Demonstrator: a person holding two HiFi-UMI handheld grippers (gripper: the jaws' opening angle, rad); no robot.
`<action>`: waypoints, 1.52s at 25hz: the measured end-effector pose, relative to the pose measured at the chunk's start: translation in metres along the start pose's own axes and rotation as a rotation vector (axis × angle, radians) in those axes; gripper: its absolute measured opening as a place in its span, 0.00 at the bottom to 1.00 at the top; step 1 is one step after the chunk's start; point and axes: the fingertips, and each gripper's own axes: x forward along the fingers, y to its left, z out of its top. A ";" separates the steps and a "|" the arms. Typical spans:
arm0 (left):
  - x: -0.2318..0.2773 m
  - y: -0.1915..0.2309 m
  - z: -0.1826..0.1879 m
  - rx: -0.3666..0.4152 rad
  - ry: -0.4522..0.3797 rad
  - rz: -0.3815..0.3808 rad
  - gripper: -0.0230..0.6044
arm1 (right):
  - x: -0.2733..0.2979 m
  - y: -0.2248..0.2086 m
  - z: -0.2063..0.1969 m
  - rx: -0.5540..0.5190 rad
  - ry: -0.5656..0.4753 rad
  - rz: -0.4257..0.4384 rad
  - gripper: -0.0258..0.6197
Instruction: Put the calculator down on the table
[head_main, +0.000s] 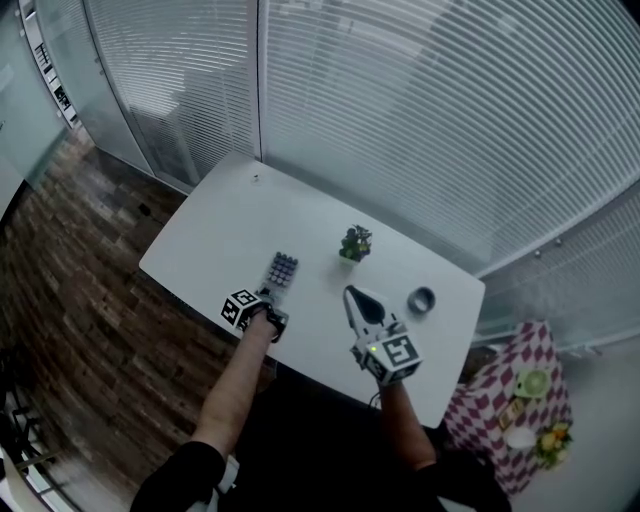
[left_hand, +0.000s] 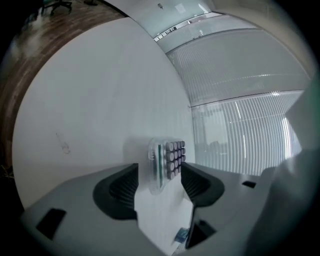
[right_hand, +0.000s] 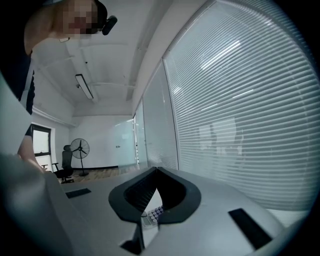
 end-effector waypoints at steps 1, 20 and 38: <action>-0.003 0.001 0.001 0.004 0.001 -0.009 0.43 | 0.000 0.000 0.001 -0.004 -0.001 -0.003 0.05; -0.140 -0.102 0.036 0.092 -0.164 -0.423 0.43 | -0.001 -0.015 -0.005 -0.035 -0.027 -0.028 0.05; -0.227 -0.160 0.020 0.113 -0.222 -0.612 0.43 | -0.010 -0.027 0.001 -0.024 -0.028 -0.059 0.05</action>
